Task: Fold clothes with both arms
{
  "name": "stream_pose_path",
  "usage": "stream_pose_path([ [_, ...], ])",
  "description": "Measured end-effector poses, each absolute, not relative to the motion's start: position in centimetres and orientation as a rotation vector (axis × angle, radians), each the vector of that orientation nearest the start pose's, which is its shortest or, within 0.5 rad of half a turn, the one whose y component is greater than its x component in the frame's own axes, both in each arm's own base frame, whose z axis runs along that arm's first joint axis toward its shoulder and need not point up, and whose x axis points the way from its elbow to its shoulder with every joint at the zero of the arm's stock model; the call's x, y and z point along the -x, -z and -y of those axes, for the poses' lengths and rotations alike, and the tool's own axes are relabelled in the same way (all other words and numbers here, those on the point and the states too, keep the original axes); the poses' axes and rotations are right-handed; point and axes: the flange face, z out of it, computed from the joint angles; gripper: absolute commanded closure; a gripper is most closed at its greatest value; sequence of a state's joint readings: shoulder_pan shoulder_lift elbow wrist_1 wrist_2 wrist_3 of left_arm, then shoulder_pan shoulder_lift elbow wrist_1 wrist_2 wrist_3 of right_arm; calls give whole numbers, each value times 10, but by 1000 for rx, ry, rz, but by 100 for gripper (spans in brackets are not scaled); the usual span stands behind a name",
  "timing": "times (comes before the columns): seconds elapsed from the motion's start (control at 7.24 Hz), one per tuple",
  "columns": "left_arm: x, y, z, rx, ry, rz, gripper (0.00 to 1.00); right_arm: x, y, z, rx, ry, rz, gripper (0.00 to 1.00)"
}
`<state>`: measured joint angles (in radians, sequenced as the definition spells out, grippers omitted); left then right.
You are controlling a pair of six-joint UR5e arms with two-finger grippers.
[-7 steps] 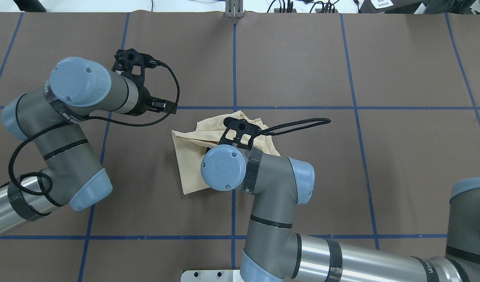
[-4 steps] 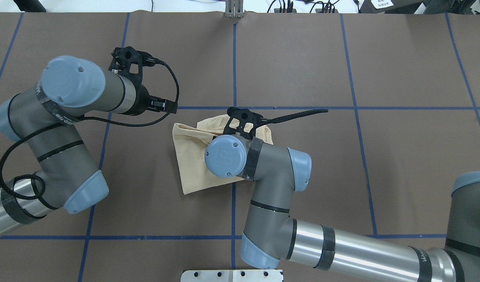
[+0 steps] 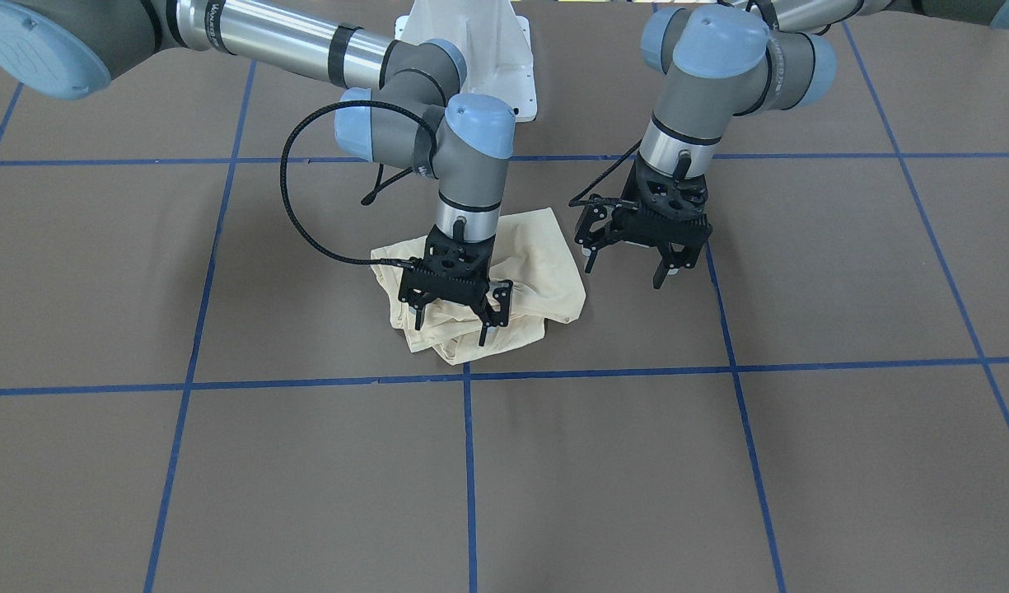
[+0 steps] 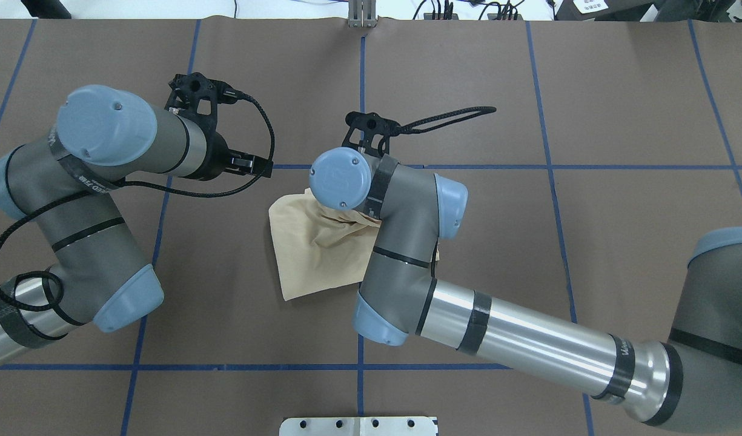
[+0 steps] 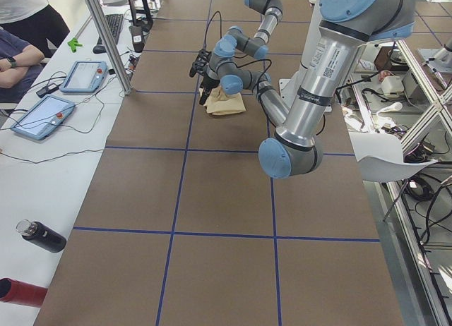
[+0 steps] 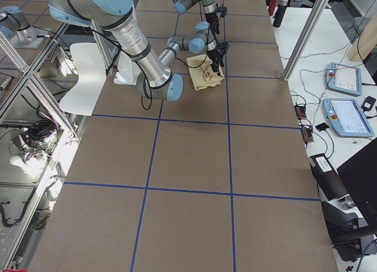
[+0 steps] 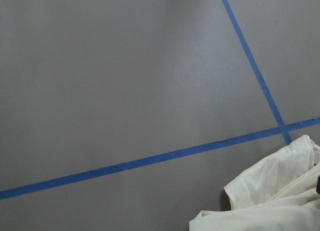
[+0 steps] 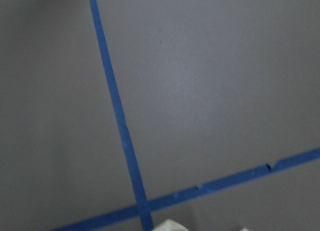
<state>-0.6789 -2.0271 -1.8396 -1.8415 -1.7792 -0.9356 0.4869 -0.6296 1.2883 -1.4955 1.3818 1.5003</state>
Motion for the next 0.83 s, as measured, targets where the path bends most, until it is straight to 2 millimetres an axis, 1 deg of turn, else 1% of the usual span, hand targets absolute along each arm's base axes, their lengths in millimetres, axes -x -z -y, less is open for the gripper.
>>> stream_pose_path([
  [0.14, -409, -253, 475, -453, -65, -903, 0, 624, -166, 521, -384, -471, 671, 4],
  [0.28, -409, -254, 474, -451, -65, -903, 0, 622, -158, 523, -372, -468, 686, 4],
  [0.41, -408, -254, 474, -451, -65, -903, 0, 625, -159, 513, -354, -465, 699, 13],
  [0.55, -408, -254, 474, -450, -65, -903, 0, 629, -166, 495, -333, -467, 701, 23],
  [0.83, -408, -255, 474, -450, -64, -902, 0, 628, -171, 459, -300, -484, 688, 27],
])
